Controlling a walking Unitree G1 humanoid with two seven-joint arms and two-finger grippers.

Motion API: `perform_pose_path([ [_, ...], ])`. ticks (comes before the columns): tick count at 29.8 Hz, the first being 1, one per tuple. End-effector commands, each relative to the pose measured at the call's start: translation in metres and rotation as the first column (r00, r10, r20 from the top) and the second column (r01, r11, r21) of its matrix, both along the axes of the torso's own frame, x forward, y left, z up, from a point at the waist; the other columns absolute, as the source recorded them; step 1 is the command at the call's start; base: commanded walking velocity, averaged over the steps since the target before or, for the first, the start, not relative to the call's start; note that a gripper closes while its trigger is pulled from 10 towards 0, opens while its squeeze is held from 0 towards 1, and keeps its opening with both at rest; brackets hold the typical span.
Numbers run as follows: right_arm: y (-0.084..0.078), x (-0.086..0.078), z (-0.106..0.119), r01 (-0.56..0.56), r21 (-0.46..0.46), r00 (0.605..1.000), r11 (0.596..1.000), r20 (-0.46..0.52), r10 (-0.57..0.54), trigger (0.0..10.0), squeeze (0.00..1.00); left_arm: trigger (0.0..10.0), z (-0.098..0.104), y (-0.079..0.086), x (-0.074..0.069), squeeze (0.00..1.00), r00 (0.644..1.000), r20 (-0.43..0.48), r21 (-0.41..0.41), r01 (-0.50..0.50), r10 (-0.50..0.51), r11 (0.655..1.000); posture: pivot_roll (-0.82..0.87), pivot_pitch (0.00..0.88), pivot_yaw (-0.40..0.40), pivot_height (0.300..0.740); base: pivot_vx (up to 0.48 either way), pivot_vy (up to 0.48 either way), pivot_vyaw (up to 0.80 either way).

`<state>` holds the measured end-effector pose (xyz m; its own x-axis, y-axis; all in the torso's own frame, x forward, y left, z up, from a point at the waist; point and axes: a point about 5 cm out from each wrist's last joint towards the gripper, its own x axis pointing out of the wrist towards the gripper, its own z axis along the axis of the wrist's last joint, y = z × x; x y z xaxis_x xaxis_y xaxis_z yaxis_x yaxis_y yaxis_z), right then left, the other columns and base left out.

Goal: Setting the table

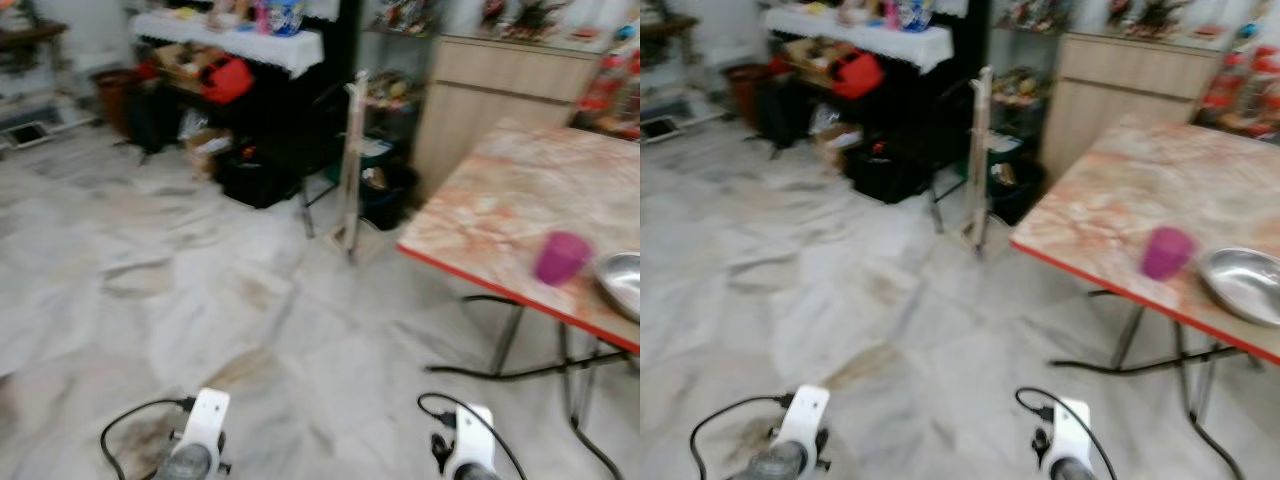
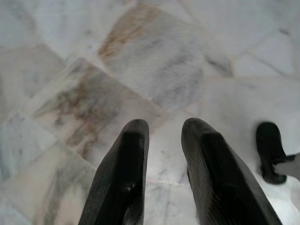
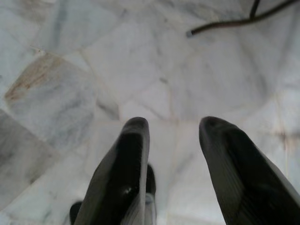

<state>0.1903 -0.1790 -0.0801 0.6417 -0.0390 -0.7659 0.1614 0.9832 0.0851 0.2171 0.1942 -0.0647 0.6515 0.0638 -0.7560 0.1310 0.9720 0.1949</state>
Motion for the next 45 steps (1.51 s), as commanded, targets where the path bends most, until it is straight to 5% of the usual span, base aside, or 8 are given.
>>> perform_pose_path([
  [1, -0.002, 0.002, 0.001, 0.014, 0.0, 1.0, 1.0, 0.007, -0.014, 10.0, 0.0, 10.0, -0.001, -0.002, 0.0, 0.0, 1.0, -0.007, -0.01, -0.003, 0.003, 1.0, 0.1, 0.0, -0.039, 0.74, 0.0, 0.0, -0.8],
  [15, -0.005, 0.006, 0.004, -0.072, -0.024, 0.997, 0.997, 0.007, 0.073, 10.0, 0.0, 10.0, -0.006, -0.011, -0.008, 0.0, 0.998, -0.001, -0.045, -0.067, 0.067, 0.997, 0.17, 0.0, -0.146, 0.74, 0.0, 0.0, -0.8],
  [45, -0.013, 0.004, 0.004, 0.026, -0.027, 0.999, 0.999, 0.03, -0.025, 10.0, 0.0, 10.0, 0.0, -0.015, 0.003, 0.0, 1.0, 0.008, -0.036, 0.017, -0.017, 0.999, 0.04, 0.0, -0.039, 0.74, 0.0, 0.0, -0.19],
])
